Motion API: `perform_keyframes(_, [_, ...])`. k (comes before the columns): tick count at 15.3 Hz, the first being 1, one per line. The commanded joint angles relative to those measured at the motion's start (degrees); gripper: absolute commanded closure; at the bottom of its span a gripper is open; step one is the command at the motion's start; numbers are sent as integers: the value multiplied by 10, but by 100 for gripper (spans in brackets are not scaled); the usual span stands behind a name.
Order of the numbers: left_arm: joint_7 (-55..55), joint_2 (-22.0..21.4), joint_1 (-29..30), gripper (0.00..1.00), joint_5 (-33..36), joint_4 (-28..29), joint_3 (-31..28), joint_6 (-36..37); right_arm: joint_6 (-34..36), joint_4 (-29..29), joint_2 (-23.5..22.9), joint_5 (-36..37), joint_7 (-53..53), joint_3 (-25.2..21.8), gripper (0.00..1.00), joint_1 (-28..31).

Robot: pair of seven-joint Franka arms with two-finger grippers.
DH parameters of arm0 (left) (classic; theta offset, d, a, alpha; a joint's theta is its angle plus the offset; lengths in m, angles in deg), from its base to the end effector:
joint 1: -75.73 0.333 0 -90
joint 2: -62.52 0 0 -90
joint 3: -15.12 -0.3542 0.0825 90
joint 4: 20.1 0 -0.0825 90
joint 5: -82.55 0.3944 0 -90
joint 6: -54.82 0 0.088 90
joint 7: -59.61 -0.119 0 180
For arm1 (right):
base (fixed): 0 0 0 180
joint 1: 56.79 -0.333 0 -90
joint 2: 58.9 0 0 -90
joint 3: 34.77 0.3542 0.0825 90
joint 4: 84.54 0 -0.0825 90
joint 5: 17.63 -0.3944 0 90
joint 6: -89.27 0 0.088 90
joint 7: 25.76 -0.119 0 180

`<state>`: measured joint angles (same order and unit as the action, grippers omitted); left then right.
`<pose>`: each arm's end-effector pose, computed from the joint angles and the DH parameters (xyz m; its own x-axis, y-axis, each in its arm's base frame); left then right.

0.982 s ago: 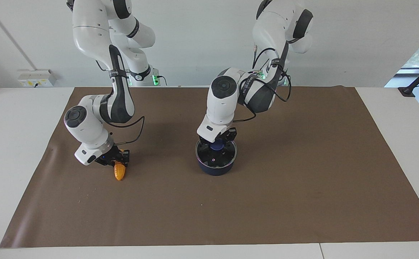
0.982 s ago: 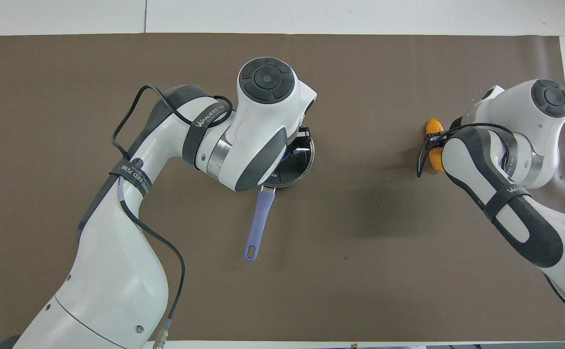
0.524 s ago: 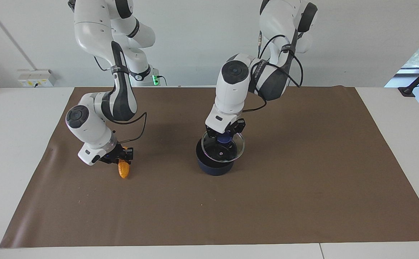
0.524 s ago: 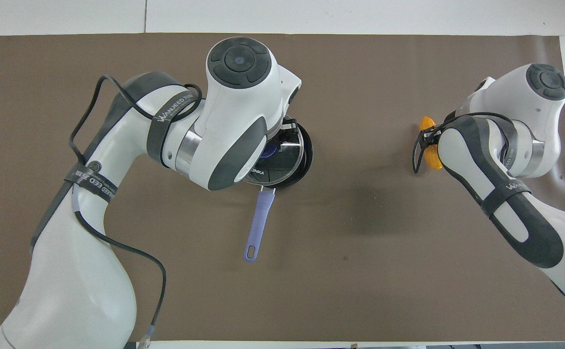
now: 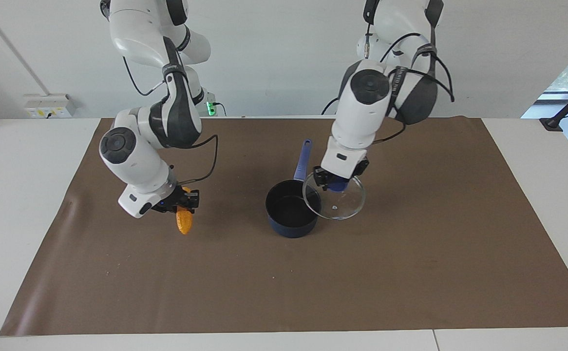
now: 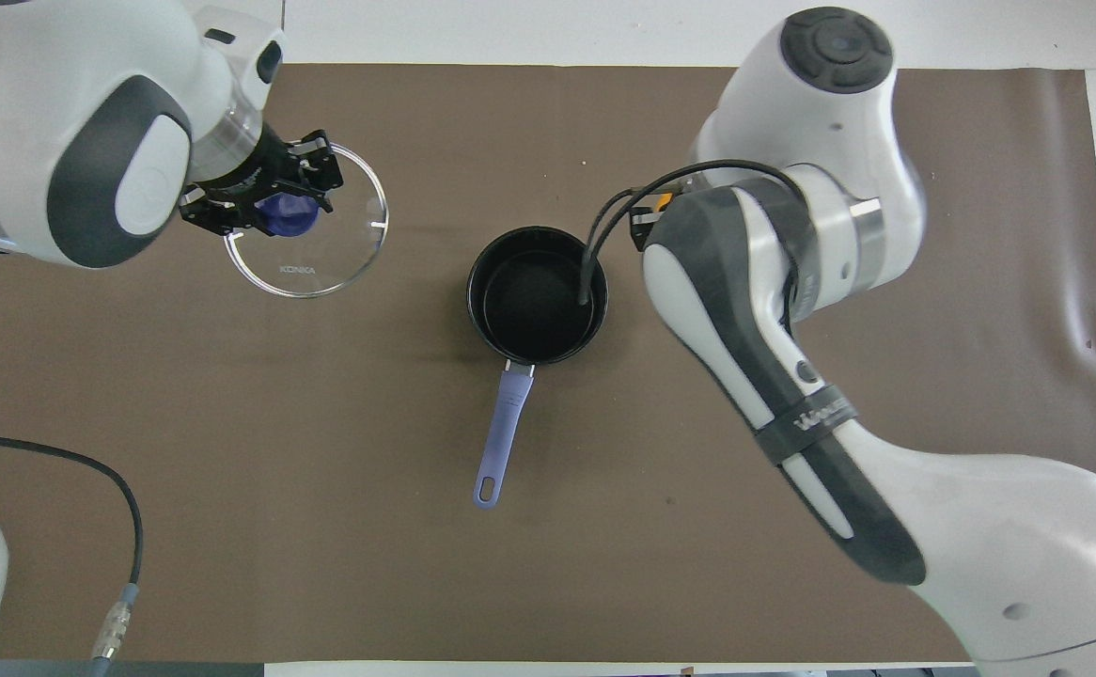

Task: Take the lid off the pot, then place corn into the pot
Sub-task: 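Lift the lid off with the left gripper while the right gripper carries the corn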

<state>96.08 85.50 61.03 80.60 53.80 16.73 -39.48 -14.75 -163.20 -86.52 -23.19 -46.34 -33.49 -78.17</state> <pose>0.6701 -0.1961 0.5389 0.9352 0.3486 -0.0627 0.3499 -0.9368 0.0093 0.6643 0.2839 0.4554 0.9972 0.0116 -0.0744 0.0055 -0.9966 -0.0824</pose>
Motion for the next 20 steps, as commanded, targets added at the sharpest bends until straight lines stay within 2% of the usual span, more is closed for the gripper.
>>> perform_keyframes(1, [-45, -23, 83, 87, -11, 30, 6, 7, -29, 31, -36, 11, -74, -3, 100, -58])
perform_keyframes(4, [-50, -53, 150, 89, -8, 94, 5, -24, -52, 31, -50, 47, -126, -2, 100, -109])
perform_keyframes(8, [-36, -111, 187, 89, -5, 233, 0, -111, -116, -6, -52, 55, -133, -1, 100, -112])
perform_keyframes(12, [114, -144, 187, 89, -5, 308, -15, -151, -183, -56, -52, 55, -132, -1, 100, -110])
perform_keyframes(16, [256, -170, 209, 90, -4, 375, -21, -203, -213, -54, -77, 53, -133, -1, 100, -115])
perform_keyframes(18, [272, -192, 222, 96, -4, 432, -21, -265, -217, -55, -81, 50, -133, -1, 100, -117])
perform_keyframes(20, [295, -196, 225, 98, -4, 483, -21, -345, -216, -56, -81, 47, -134, -1, 100, -117])
